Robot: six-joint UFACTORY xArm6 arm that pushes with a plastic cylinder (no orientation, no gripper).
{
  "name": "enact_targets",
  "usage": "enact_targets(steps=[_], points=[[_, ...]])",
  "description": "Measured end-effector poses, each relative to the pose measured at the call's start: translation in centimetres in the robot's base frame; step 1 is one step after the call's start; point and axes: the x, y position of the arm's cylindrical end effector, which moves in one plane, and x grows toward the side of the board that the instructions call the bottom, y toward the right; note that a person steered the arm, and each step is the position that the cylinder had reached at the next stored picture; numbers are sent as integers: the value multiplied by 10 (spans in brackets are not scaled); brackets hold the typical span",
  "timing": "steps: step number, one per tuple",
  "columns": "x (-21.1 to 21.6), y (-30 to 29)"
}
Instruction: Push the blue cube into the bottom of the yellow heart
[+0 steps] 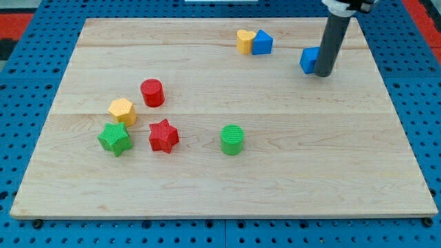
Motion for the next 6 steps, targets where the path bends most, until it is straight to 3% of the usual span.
enact_targets(steps=[1, 2, 3, 5, 6], points=[[-14, 20], [-32, 0], [-33, -60], [1, -84], [-5, -105]])
